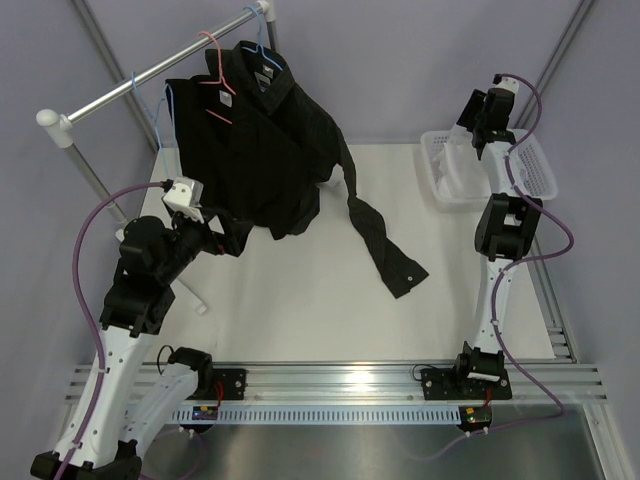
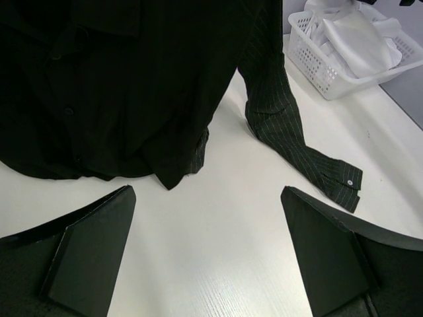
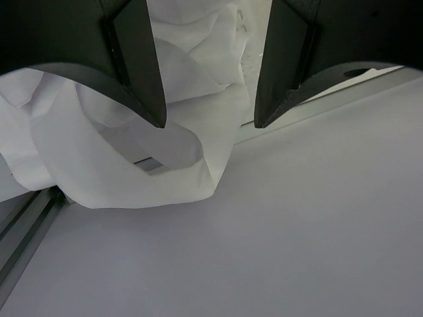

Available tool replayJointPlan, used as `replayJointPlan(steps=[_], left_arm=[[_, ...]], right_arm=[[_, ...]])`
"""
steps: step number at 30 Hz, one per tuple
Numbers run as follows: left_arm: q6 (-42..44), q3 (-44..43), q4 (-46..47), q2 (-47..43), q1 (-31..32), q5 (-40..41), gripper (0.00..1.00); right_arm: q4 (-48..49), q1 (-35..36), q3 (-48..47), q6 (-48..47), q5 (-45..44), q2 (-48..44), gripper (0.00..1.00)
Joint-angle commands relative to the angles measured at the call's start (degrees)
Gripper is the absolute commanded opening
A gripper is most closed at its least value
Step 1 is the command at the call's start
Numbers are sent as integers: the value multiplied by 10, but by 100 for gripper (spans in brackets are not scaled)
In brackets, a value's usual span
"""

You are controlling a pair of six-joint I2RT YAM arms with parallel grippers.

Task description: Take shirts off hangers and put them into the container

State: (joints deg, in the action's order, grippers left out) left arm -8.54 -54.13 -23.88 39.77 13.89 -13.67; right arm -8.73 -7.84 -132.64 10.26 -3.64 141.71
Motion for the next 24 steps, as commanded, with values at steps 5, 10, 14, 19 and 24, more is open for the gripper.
replayJointPlan(steps=[5, 10, 14, 19, 24], left_arm=[[7, 3, 23, -1, 3, 3, 99], [7, 3, 23, 0, 2, 3, 99], [8, 4, 23, 2, 2, 4, 99], [8, 4, 23, 4, 2, 5, 99], [8, 4, 23, 4, 2, 4, 99]], right_arm=[[29, 1, -56, -1, -17, 29, 62], [36, 0, -78, 0, -15, 53, 59], [51, 0, -88, 5, -16, 69, 50], [69, 0, -87, 6, -26, 78, 32], [115, 0, -64, -2, -33, 60, 5]])
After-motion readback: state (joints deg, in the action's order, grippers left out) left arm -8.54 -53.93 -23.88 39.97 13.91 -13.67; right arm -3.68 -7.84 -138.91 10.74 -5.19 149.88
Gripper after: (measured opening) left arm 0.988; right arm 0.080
